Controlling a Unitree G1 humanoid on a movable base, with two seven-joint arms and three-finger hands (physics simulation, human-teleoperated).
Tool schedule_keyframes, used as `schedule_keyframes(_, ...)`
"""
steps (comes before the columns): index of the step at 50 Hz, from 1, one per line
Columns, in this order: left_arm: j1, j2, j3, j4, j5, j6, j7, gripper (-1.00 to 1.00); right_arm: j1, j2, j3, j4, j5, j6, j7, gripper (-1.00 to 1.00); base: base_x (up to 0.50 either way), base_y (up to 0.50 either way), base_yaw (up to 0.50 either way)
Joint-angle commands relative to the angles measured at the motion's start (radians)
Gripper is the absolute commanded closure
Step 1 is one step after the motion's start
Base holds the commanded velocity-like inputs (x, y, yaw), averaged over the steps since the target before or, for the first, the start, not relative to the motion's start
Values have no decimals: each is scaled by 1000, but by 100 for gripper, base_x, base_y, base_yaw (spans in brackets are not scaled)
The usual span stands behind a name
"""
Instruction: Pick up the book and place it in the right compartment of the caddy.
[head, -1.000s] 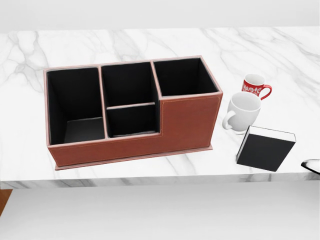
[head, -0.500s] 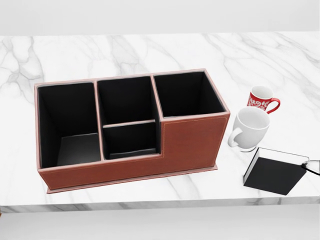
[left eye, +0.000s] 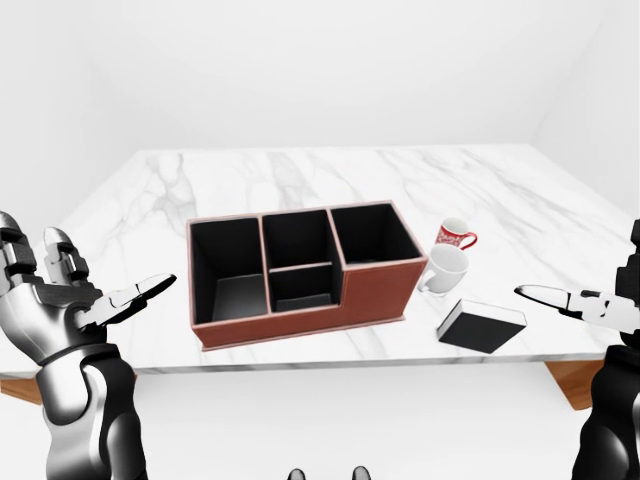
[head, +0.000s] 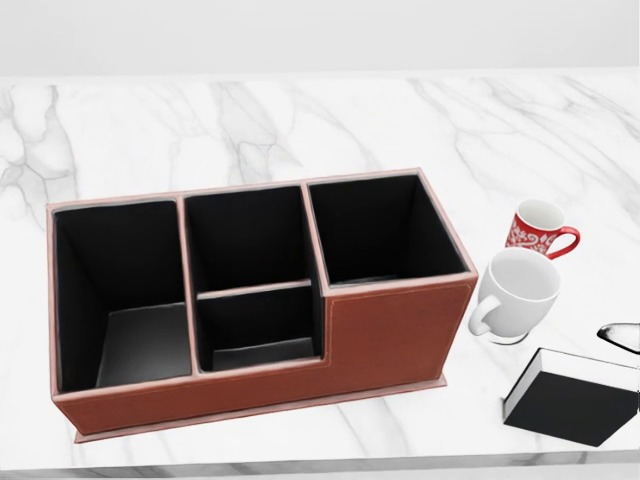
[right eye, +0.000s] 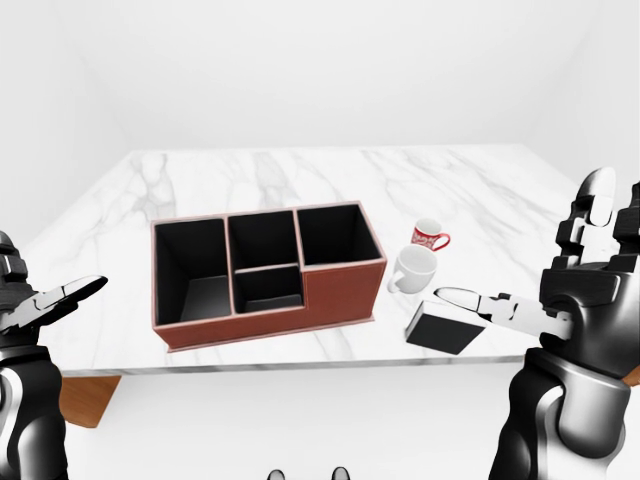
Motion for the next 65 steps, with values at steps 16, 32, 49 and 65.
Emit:
schedule_keyframes(16, -2, 3, 0, -5, -1, 0, 5, -100, 3, 1, -3, -4, 6, 0, 11, -100, 22, 0, 0)
schedule_keyframes(32, -5, 5, 1, -9, 6, 0, 7, -100, 24, -54, 209, -177, -510, 0, 319, -100, 4, 0, 0)
schedule_keyframes(49, -6, 2, -2, 47, 17, 0, -5, -100, 285, -49, 37, 60, -1155, 0, 689, -100, 0, 0, 0)
schedule_keyframes(65, -3, 5, -4, 39, 14, 0, 0, -100, 227, 47, -80, 140, -1215, 0, 689, -100, 0, 0, 0)
